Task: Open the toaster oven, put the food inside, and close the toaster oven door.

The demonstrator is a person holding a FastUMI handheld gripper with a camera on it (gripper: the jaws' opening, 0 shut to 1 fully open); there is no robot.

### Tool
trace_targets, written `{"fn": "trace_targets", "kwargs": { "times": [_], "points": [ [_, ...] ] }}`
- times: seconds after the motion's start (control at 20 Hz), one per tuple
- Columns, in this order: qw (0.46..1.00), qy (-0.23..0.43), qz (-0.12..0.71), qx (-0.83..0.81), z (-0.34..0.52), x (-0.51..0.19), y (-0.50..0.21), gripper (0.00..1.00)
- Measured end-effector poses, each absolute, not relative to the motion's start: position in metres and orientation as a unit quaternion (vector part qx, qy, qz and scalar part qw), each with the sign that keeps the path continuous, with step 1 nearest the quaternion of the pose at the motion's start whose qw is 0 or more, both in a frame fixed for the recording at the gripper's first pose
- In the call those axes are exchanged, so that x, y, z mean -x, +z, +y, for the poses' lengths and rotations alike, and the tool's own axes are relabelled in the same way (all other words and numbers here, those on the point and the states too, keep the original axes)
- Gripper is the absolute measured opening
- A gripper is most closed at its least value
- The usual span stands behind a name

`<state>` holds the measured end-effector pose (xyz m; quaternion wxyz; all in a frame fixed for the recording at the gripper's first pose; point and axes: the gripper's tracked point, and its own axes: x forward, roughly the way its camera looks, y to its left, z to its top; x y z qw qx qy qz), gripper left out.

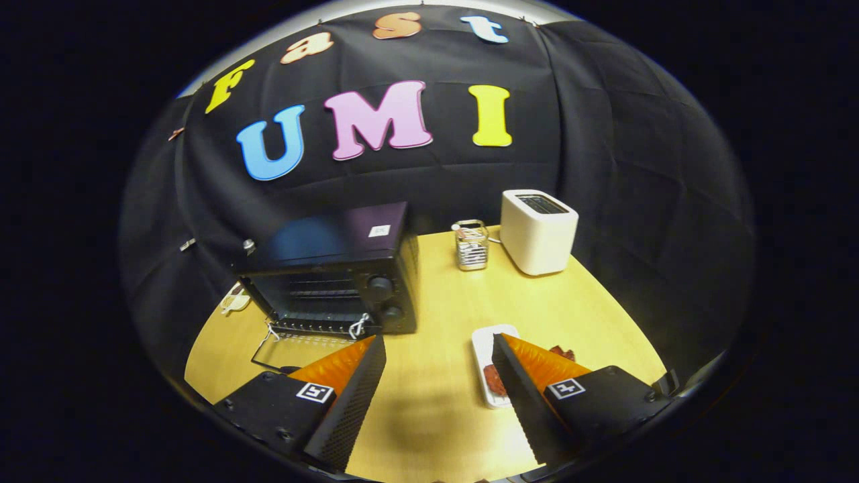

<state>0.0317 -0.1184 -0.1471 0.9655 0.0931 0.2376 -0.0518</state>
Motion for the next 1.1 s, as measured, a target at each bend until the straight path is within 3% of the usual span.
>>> {"fn": "trace_targets", "kwargs": {
  "times": [0.5, 0.8, 1.0, 1.1],
  "points": [
    [0.934, -0.091, 0.3, -0.169, -0.225, -0.025, -0.209, 0.99],
    [0.894, -0.087, 0.346, -0.271, -0.24, -0.035, -0.267, 0.96],
    [0.866, -0.084, 0.349, -0.348, -0.236, -0.043, -0.28, 0.81],
    [0.856, -0.077, 0.358, -0.364, -0.232, -0.042, -0.286, 0.59]
  ]
}}
